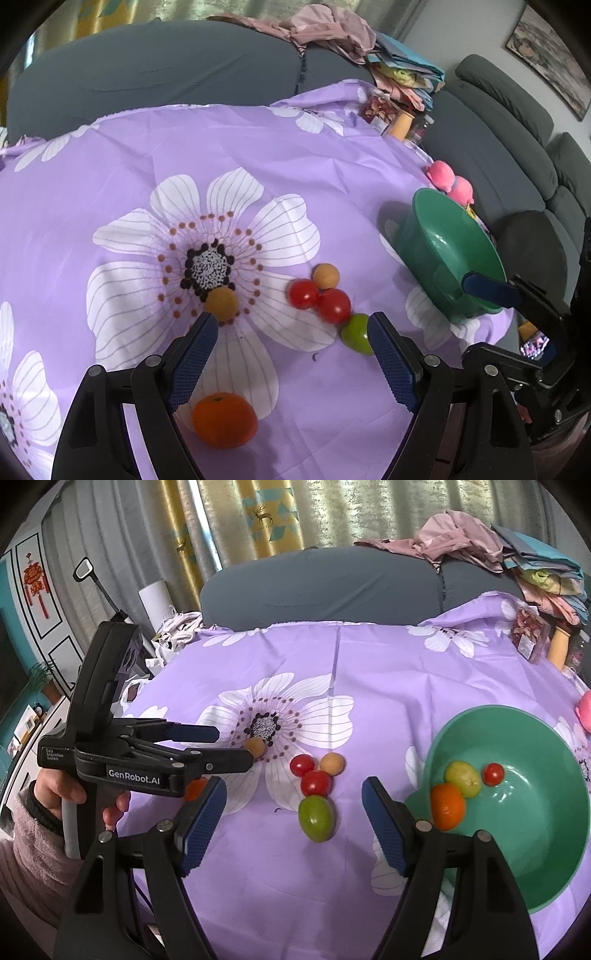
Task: Organize fruits
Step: 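Grasp another red tomato with the right gripper, then carry the red tomato with the right gripper into the green bowl and release, then withdraw the right gripper from the green bowl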
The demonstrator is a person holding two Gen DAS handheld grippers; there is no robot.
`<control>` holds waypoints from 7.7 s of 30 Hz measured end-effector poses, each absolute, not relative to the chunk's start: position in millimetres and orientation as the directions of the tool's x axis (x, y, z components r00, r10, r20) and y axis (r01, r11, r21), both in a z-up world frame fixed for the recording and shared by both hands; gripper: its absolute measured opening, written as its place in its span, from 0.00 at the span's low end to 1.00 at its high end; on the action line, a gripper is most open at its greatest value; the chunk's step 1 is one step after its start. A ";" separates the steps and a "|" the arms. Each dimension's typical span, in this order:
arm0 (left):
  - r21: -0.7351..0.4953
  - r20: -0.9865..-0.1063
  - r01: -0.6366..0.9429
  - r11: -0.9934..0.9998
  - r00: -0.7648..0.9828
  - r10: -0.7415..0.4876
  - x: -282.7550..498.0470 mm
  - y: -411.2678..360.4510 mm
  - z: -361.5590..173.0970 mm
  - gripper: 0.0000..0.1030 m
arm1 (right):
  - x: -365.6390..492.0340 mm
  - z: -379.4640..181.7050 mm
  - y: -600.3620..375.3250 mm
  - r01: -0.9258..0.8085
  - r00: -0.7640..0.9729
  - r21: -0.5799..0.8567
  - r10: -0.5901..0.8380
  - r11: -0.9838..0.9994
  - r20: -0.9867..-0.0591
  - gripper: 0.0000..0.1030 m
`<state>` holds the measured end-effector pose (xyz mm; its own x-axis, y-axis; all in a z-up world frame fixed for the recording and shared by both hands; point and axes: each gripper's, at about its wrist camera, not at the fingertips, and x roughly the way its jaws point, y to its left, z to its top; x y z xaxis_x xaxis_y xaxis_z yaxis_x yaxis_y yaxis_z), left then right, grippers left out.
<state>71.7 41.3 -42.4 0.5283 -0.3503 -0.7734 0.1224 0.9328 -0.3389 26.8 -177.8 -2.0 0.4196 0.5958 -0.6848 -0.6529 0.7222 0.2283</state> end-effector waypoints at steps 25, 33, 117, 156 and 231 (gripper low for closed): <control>-0.319 -0.805 0.057 0.946 0.511 -0.303 66.5 59.7 -60.9 0.81 | 23.0 -43.3 -154.8 -0.680 0.321 0.240 0.576 0.692 -0.752 0.74; -0.332 -0.799 0.055 0.942 0.515 -0.311 66.9 63.8 -63.0 0.81 | 34.6 -58.7 -135.9 -0.689 0.288 0.241 0.563 0.683 -0.774 0.72; -0.216 -0.827 0.230 0.949 0.473 -0.303 83.9 -23.5 -18.2 0.27 | 49.4 -14.5 -235.0 -0.638 0.410 0.356 0.693 0.682 -0.593 0.31; -0.158 -0.842 0.503 0.850 0.381 -0.382 118.9 -183.4 -3.0 0.27 | 68.8 -31.5 -350.1 -0.425 0.598 0.382 0.571 0.821 -0.563 0.31; -0.102 -0.874 0.451 0.887 0.385 -0.296 110.1 -186.2 -7.8 0.38 | 60.8 -27.0 -355.7 -0.425 0.616 0.401 0.584 0.811 -0.529 0.59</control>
<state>110.1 -186.2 -7.8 0.3848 -0.2960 -0.8742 0.4506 0.8869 -0.1020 60.8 -355.7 -27.0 0.6159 0.5839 -0.5288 -0.4248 0.8115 0.4013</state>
